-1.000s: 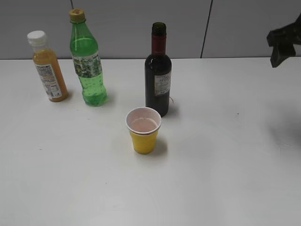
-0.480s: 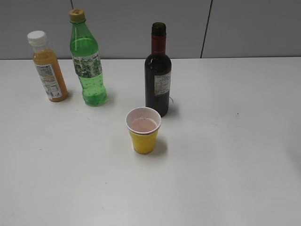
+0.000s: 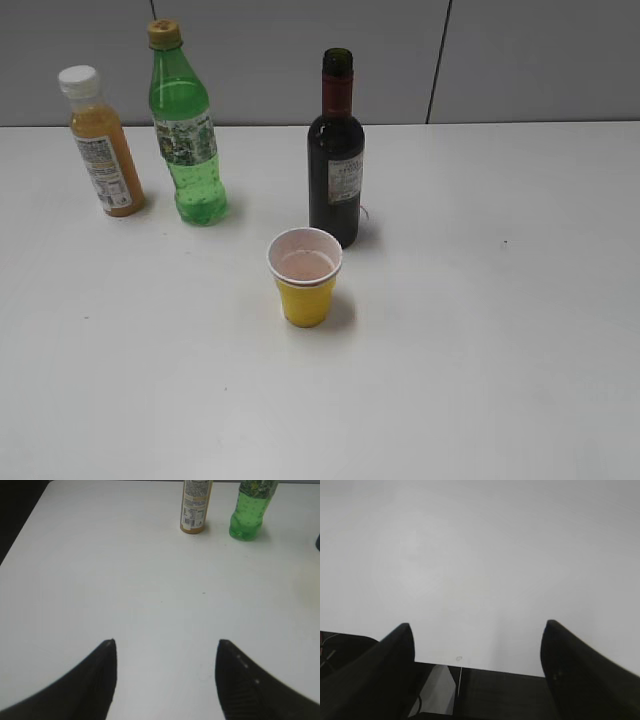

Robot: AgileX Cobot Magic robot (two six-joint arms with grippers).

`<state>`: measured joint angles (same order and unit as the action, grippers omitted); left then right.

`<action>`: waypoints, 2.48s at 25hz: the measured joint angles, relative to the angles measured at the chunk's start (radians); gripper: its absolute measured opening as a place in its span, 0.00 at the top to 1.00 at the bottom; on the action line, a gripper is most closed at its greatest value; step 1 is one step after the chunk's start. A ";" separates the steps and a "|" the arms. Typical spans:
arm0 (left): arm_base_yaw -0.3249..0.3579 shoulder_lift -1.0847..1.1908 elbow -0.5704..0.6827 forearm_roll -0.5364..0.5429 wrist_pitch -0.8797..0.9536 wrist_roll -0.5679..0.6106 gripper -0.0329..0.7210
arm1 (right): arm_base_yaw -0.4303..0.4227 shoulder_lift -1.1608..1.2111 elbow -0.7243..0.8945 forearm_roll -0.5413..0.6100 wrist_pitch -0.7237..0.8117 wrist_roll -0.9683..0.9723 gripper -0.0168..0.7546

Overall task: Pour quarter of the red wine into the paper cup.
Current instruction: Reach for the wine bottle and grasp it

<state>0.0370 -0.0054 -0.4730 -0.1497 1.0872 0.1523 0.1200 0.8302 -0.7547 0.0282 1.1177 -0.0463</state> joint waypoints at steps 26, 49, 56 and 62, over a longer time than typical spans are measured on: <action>0.000 0.000 0.000 0.000 0.000 0.000 0.35 | 0.000 -0.788 0.263 0.010 -0.080 0.021 0.21; 0.000 0.000 0.000 0.000 0.000 0.000 0.35 | 0.000 -0.833 0.264 -0.037 -0.079 0.117 0.21; 0.000 0.000 0.000 0.000 0.000 0.000 0.35 | 0.000 -0.833 0.264 -0.037 -0.079 0.117 0.21; 0.000 0.000 0.000 0.000 0.000 0.000 0.35 | 0.000 -0.833 0.264 -0.037 -0.079 0.118 0.21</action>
<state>0.0370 -0.0054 -0.4730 -0.1497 1.0872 0.1523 0.1200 -0.0032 -0.4911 -0.0084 1.0386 0.0717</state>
